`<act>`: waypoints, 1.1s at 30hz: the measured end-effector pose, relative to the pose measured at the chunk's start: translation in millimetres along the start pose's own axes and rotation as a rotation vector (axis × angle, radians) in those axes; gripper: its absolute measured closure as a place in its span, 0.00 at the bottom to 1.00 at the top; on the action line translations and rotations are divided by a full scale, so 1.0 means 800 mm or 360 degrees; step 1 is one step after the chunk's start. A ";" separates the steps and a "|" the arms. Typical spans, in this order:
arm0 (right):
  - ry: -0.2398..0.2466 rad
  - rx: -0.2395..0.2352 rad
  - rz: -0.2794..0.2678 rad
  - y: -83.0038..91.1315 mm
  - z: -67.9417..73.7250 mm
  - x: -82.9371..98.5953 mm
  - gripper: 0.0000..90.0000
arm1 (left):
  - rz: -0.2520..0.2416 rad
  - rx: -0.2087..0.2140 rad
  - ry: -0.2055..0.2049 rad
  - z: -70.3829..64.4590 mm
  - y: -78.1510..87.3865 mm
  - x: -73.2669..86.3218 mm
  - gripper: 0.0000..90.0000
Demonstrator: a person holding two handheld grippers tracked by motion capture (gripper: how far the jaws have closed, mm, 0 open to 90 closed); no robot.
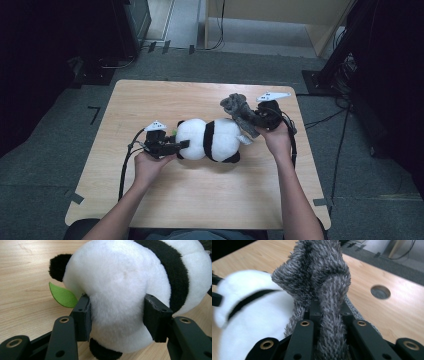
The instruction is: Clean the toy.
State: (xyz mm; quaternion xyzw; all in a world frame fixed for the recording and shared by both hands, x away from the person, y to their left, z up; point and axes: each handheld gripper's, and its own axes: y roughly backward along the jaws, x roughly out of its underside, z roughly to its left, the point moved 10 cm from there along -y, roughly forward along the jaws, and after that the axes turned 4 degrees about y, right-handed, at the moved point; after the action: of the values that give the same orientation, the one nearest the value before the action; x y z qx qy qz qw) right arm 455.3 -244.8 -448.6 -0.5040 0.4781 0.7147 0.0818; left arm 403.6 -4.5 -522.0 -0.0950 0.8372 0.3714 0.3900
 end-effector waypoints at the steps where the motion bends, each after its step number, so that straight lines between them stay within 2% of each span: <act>1: 0.0021 -0.0002 -0.0006 0.002 0.007 -0.006 0.89 | -0.0001 -0.0003 -0.0005 0.000 0.000 0.000 0.51; 5: 0.0104 -0.0051 -0.0030 -0.004 0.037 -0.024 0.88 | -0.0010 -0.0015 -0.0015 0.000 -0.001 0.001 0.51; 7: 0.0176 -0.0065 -0.0027 -0.013 0.052 -0.029 0.88 | -0.0007 -0.0019 -0.0026 0.001 -0.001 0.001 0.51; 10: 0.0232 -0.0094 0.0010 -0.030 0.071 -0.033 0.88 | -0.0013 -0.0027 -0.0026 0.000 -0.001 0.002 0.51; 15: 0.0311 -0.0151 0.0026 -0.050 0.105 -0.046 0.88 | -0.0016 -0.0039 -0.0029 -0.001 0.000 0.002 0.51; 22: 0.0381 -0.0238 0.0064 -0.072 0.140 -0.048 0.88 | -0.0018 -0.0054 -0.0039 -0.004 -0.001 0.002 0.51; 25: 0.0436 -0.0265 0.0085 -0.079 0.159 -0.049 0.88 | -0.0022 -0.0058 -0.0054 -0.005 -0.001 0.002 0.51; 27: 0.0457 -0.0276 0.0090 -0.083 0.169 -0.049 0.88 | -0.0026 -0.0064 -0.0054 -0.005 -0.001 0.003 0.51; 30: 0.0475 -0.0304 0.0151 -0.097 0.179 -0.039 0.88 | -0.0012 -0.0080 -0.0048 -0.006 -0.001 0.005 0.51; 33: 0.0440 -0.0335 0.0149 -0.105 0.178 -0.031 0.88 | -0.0007 -0.0072 -0.0060 -0.002 -0.002 0.006 0.51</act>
State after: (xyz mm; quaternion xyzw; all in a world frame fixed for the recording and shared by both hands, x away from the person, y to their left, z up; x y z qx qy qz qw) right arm 426.0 -82.5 -474.3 -0.5804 0.4303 0.6877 -0.0713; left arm 399.9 -6.4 -525.6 -0.0987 0.8209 0.3912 0.4042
